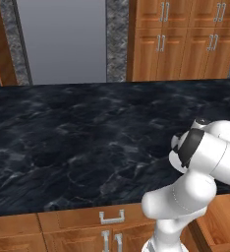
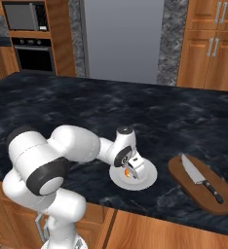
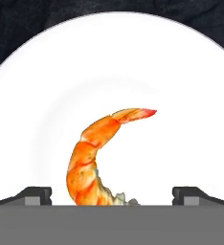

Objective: Pick up the knife from the drawer and place it on the cutting board. Then place the meat from the plate to the cutting board.

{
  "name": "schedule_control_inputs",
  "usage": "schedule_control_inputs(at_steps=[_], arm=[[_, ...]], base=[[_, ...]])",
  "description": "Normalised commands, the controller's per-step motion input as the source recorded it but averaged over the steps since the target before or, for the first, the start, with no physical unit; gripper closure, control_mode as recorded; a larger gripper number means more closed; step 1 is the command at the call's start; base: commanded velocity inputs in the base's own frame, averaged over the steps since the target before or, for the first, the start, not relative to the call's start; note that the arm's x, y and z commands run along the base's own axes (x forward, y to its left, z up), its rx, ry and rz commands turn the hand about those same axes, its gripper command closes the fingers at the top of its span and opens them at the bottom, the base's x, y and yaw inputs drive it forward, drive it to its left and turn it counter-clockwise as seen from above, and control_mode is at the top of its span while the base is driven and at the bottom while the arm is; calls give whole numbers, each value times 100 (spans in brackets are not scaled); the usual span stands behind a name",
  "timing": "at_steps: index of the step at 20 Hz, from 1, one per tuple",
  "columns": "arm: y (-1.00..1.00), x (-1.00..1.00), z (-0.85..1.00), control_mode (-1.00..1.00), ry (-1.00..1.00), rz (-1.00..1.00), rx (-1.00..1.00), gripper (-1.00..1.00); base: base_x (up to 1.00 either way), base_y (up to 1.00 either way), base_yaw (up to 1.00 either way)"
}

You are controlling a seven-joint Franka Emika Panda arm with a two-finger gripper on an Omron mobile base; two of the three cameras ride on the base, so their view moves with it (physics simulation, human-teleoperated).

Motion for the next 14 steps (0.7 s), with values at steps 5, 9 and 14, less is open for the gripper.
schedule_control_inputs(at_steps=[5, 9, 14], arm=[[0, -6, 7, -100, -5, 0, 0, -100], [4, 0, 0, -100, 0, 0, 0, -100], [27, 0, 0, -100, 0, 0, 0, -100]], base=[[0, 0, 0], [0, 0, 0], [0, 0, 0]])
